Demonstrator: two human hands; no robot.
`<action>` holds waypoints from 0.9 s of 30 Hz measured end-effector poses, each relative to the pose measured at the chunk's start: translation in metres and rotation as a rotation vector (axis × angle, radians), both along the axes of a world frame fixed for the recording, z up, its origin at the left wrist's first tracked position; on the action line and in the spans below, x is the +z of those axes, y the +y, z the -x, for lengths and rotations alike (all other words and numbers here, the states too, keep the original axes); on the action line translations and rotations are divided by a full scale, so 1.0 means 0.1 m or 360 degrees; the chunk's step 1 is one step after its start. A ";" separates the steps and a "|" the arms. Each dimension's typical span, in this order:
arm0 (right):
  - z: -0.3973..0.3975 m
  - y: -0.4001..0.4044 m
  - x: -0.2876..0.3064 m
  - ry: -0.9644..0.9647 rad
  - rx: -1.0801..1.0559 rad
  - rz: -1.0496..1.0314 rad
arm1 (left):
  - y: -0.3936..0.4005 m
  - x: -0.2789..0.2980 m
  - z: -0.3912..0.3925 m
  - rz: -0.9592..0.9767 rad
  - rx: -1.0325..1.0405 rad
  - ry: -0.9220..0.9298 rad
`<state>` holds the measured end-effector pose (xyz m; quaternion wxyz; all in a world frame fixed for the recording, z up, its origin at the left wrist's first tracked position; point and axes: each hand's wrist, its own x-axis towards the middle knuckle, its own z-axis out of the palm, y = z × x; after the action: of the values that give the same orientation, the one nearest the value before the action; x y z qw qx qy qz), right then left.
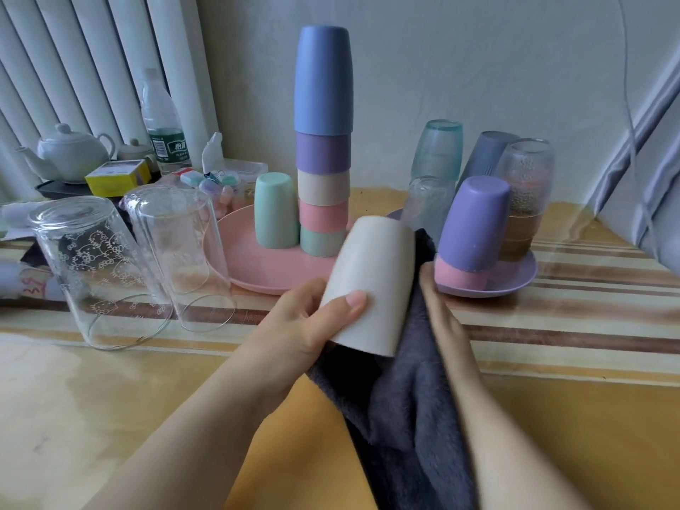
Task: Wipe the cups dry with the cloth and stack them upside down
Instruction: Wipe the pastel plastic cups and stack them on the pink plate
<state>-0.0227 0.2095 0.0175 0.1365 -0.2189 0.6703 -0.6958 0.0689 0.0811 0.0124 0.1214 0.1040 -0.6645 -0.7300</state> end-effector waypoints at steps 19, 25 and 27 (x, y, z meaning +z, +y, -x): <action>-0.14 -0.15 -0.07 0.0315 0.0132 0.0084 | -0.11 -0.09 0.06 0.0293 0.0337 0.0146; -0.08 -0.11 -0.05 0.0122 0.0057 0.0061 | -0.11 -0.09 0.06 0.0270 0.0251 0.0265; -0.08 -0.13 -0.08 0.0073 0.0132 0.0033 | -0.12 -0.06 0.04 0.0215 0.0338 0.0334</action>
<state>-0.0150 0.1968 0.0095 0.1476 -0.2638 0.6564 -0.6912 0.0648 0.0693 0.0062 0.2733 0.0884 -0.6809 -0.6737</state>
